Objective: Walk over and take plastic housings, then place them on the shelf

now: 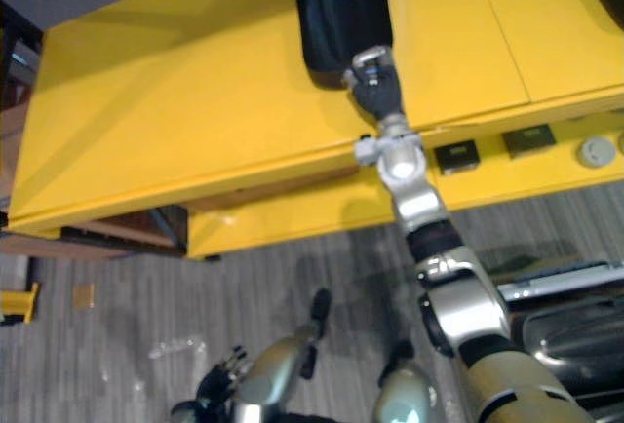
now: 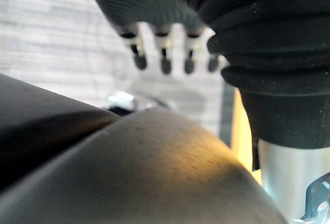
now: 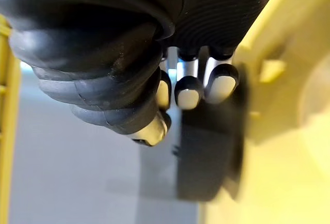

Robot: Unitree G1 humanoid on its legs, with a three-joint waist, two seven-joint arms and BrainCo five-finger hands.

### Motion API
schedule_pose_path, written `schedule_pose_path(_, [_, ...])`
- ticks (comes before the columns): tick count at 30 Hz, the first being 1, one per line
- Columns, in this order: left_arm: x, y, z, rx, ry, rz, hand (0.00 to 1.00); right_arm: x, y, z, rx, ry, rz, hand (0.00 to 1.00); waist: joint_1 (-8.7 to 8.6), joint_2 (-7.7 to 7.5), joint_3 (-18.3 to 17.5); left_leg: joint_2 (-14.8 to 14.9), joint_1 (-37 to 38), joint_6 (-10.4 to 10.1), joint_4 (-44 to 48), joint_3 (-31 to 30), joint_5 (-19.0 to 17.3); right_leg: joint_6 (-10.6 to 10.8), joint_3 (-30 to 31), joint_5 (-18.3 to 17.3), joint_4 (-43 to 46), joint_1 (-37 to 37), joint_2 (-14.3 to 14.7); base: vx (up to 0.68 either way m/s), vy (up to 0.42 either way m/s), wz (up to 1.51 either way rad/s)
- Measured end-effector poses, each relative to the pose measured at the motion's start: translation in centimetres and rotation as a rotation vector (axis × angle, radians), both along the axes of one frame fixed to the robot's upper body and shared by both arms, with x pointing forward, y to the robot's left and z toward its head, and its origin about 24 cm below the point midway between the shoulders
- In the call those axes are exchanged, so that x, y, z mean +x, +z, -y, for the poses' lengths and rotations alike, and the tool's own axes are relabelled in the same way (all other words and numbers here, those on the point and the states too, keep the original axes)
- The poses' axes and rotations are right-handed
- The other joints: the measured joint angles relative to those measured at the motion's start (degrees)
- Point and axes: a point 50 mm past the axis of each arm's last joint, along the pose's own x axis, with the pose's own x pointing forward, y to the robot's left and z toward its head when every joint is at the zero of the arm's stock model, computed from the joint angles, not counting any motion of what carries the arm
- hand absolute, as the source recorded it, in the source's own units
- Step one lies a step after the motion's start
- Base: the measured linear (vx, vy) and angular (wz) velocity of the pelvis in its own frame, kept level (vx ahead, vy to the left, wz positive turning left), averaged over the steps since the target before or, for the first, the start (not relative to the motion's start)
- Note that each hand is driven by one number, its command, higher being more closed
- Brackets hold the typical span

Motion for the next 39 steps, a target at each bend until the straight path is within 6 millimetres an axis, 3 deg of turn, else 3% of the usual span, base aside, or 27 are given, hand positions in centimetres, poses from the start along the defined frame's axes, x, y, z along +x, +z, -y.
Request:
schedule_pose_path(3, [0.0, 0.0, 0.0, 0.005, -0.003, 0.002, 0.0, -1.8, -0.1, 0.1, 0.065, 0.021, 0.073, 1.0, -0.17, -0.25, -0.12, 1.35, 2.82, -0.19, -1.63, 2.15, -0.19, -0.03, 1.62, 2.43, -4.56, 2.73, 1.97, 0.03, -0.004, -0.41])
schedule_pose_path(4, [-0.2, -0.1, -0.2, 0.008, 0.002, -0.006, 0.0, -3.4, -0.5, 0.0, 0.113, 0.051, 0.115, 0.0, -0.56, -0.83, -0.5, 1.83, 3.36, -0.17, -1.74, 3.61, -0.64, 0.03, 3.07, 3.51, -6.44, 3.33, 2.74, 0.03, 0.0, -0.68])
schedule_pose_path(6, [-0.8, -0.4, -0.7, 0.019, 0.022, -0.027, 0.0, -6.2, -2.4, 0.0, 0.199, 0.095, 0.117, 0.0, -1.59, -2.69, -1.98, 2.72, 4.17, -0.26, -1.75, 6.57, -1.56, -0.11, 5.52, 5.22, -9.32, 3.72, 3.82, 0.06, 0.001, -0.82])
schedule_pose_path(8, [-2.3, -1.0, -1.9, 0.062, 0.041, -0.094, 0.0, -9.8, -6.1, 0.8, 0.294, 0.116, 0.034, 0.0, -4.79, -6.04, -4.94, 3.46, 6.66, -0.53, -1.82, 11.16, -2.85, 0.01, 9.53, 7.02, -13.03, 5.52, 4.84, 0.11, -0.004, -0.92])
schedule_pose_path(9, [-2.8, -1.2, -2.2, 0.075, 0.046, -0.117, 0.0, -10.6, -7.0, 1.1, 0.314, 0.113, 0.006, 0.0, -5.48, -6.68, -6.06, 3.67, 7.24, -0.71, -1.83, 12.62, -3.22, 0.0, 10.4, 7.29, -13.64, 5.72, 5.01, 0.13, -0.005, -1.0])
schedule_pose_path(12, [-4.5, -1.9, -3.3, 0.155, 0.046, -0.2, 0.0, -14.5, -10.9, 5.3, 0.397, -0.064, -0.114, 0.0, -9.38, -9.14, -11.51, 5.5, 10.88, -1.8, -1.86, 20.06, -5.27, -0.48, 17.44, 9.41, -16.7, 6.52, 6.92, 0.09, -0.023, -1.15])
schedule_pose_path(15, [-5.0, -2.2, -3.5, 0.18, 0.051, -0.229, 0.0, -17.3, -14.2, 8.3, 0.414, -0.24, -0.229, 0.0, -11.43, -9.25, -13.47, 6.46, 13.13, -2.42, -2.18, 24.3, -6.06, -0.57, 20.89, 9.9, -16.89, 6.53, 8.01, -0.01, -0.028, -0.8])
schedule_pose_path(19, [-5.5, -2.4, -3.5, 0.204, 0.018, -0.25, 0.0, -20.9, -18.0, 11.7, 0.401, -0.446, -0.383, 0.0, -15.8, -8.6, -14.55, 7.37, 14.87, -2.89, -2.21, 30.16, -6.57, -0.19, 25.86, 10.92, -17.49, 5.13, 9.28, -0.06, -0.016, -0.74])
schedule_pose_path(21, [-5.1, -2.3, -3.4, 0.213, -0.008, -0.236, 0.0, -23.5, -20.5, 14.4, 0.392, -0.617, -0.483, 0.0, -17.39, -8.06, -15.25, 7.41, 14.83, -2.9, -2.22, 31.85, -6.58, 0.03, 26.72, 11.91, -18.19, 4.42, 9.28, -0.07, -0.007, -0.4])
schedule_pose_path(24, [-4.1, -2.2, -2.8, 0.218, -0.062, -0.211, 0.0, -26.5, -22.1, 16.9, 0.4, -0.759, -0.552, 0.0, -19.18, -7.61, -15.57, 7.33, 14.79, -2.89, -2.23, 32.13, -6.58, 0.03, 26.71, 12.32, -18.39, 4.62, 9.12, -0.03, 0.001, -0.08])
schedule_pose_path(27, [-2.9, -1.7, -2.2, 0.209, -0.088, -0.165, 0.0, -27.3, -22.1, 17.0, 0.432, -0.751, -0.534, 0.0, -19.91, -7.55, -15.63, 7.31, 14.8, -3.03, -2.23, 32.38, -6.69, -0.25, 26.78, 12.14, -18.53, 4.31, 9.1, -0.03, -0.003, -0.06])
schedule_pose_path(30, [-2.1, -1.4, -1.8, 0.203, -0.099, -0.134, 0.0, -25.5, -22.5, 15.7, 0.459, -0.649, -0.539, 0.0, -19.08, -7.8, -16.41, 6.7, 14.29, -2.91, -0.74, 31.53, -8.23, -0.17, 29.86, 12.89, -18.88, 2.73, 9.46, -0.01, 0.014, -0.47])
schedule_pose_path(31, [-2.4, -1.4, -1.8, 0.195, -0.083, -0.141, 0.0, -23.6, -22.9, 14.6, 0.47, -0.565, -0.552, 0.0, -17.35, -8.27, -16.79, 5.16, 12.18, -2.43, 3.62, 24.86, -12.76, -0.36, 33.77, 13.77, -18.91, 1.29, 9.97, -0.01, 0.064, -1.25])
schedule_pose_path(33, [-3.2, -1.5, -1.8, 0.187, -0.054, -0.154, 0.0, -21.5, -23.1, 13.2, 0.467, -0.474, -0.56, 0.0, -15.09, -8.05, -16.92, 3.9, 10.76, -1.49, 7.83, 19.81, -16.56, -0.41, 38.09, 14.46, -19.45, 0.44, 10.84, -0.01, 0.078, -1.23])
schedule_pose_path(34, [-3.4, -1.6, -1.8, 0.195, -0.044, -0.158, 0.0, -20.5, -22.9, 12.4, 0.467, -0.429, -0.556, 0.0, -14.68, -7.84, -16.95, 3.3, 9.82, -1.17, 10.78, 18.27, -18.43, -0.77, 39.27, 15.2, -19.74, 0.32, 11.13, 0.0, 0.087, -0.78])
schedule_pose_path(37, [-2.9, -1.3, -1.5, 0.238, -0.064, -0.111, 0.0, -18.0, -23.1, 11.1, 0.457, -0.347, -0.577, 0.0, -13.65, -6.87, -17.04, 3.07, 6.34, 0.92, 18.67, 14.33, -22.83, 1.06, 42.77, 16.89, -20.21, -1.31, 11.83, -0.01, 0.123, -0.7])
schedule_pose_path(39, [-1.9, -0.9, -1.3, 0.241, -0.067, -0.066, 0.0, -17.2, -23.2, 10.4, 0.488, -0.327, -0.581, 0.0, -13.65, -6.98, -16.53, 2.93, 4.49, 1.77, 21.73, 15.24, -25.16, 1.73, 44.14, 17.55, -19.73, -2.63, 11.79, -0.04, 0.178, -0.53])
